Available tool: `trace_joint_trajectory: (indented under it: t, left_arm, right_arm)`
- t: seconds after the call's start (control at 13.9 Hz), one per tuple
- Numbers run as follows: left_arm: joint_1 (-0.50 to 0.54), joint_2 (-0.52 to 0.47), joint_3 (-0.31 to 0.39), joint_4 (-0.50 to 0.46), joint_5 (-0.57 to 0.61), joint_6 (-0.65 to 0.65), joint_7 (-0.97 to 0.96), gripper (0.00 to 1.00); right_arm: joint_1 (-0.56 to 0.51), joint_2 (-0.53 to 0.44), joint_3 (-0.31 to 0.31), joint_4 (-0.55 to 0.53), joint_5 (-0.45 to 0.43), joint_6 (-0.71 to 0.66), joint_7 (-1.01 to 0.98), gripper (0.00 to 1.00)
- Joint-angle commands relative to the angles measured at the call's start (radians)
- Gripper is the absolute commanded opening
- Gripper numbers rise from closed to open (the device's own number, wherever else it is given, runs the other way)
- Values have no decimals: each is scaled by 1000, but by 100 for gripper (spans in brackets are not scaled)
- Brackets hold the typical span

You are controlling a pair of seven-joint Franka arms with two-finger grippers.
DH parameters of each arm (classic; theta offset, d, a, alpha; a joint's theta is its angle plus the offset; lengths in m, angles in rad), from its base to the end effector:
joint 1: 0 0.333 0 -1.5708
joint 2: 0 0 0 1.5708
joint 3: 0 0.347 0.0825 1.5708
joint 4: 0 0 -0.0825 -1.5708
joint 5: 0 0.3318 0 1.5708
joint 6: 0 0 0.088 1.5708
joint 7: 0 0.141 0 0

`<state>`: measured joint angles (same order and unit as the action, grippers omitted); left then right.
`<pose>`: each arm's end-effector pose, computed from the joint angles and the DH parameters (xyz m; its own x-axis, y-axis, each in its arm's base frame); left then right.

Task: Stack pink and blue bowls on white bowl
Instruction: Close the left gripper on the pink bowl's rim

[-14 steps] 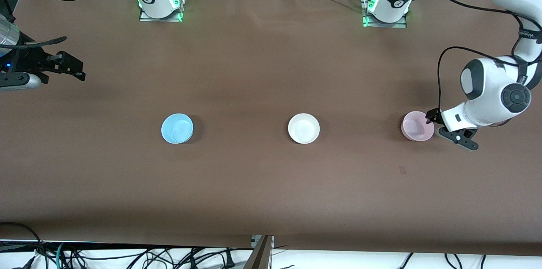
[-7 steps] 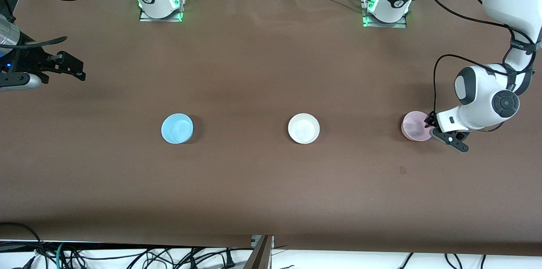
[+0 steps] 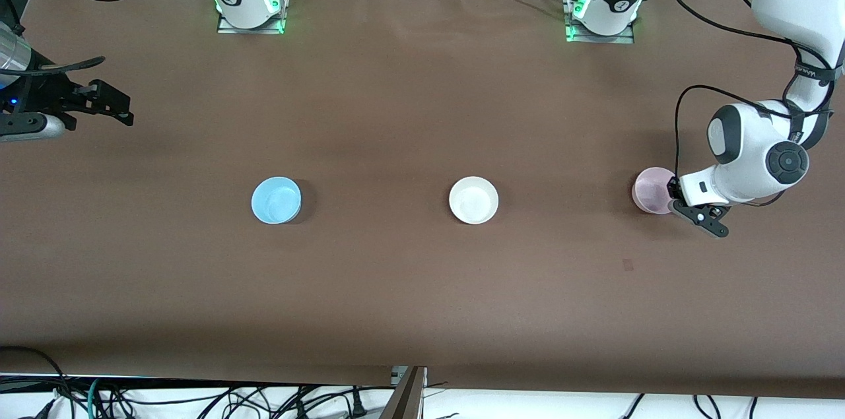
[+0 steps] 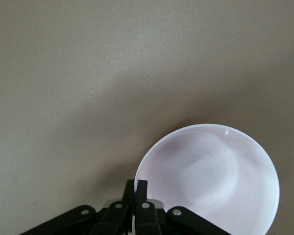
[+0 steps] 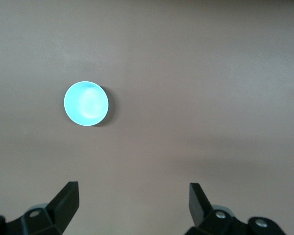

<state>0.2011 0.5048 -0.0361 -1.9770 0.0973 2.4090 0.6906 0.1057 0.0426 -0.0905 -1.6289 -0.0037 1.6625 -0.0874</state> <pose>0.5776 0.1000 0.2384 0.8241 -0.5602 -0.0834 -0.5612 -0.8276 0.0142 0.5222 0.0085 0.5832 0.9947 0.1028 -0.0095 0.1029 -0.9947 0.0067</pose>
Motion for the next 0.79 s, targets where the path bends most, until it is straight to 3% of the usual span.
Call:
trace_joint_trajectory:
  t: [0.0,0.22,0.5,0.72]
  left_arm:
    - [11,14,-4,18,15,-1,12,0]
    - [3,-8,-11,58,6,-103,15,0]
    - [-3,-9,-59,265,-85,-405,-14,0]
    - [-20,-8,-100,363,-185,-557,-184,0]
  right_arm:
    - [-3,5,3,9,14,-17,-12,99]
    - [-3,20,5,9,14,-15,-3,99]
    - [0,104,6,15,14,64,8,99]
    - [6,115,6,15,14,66,-11,99]
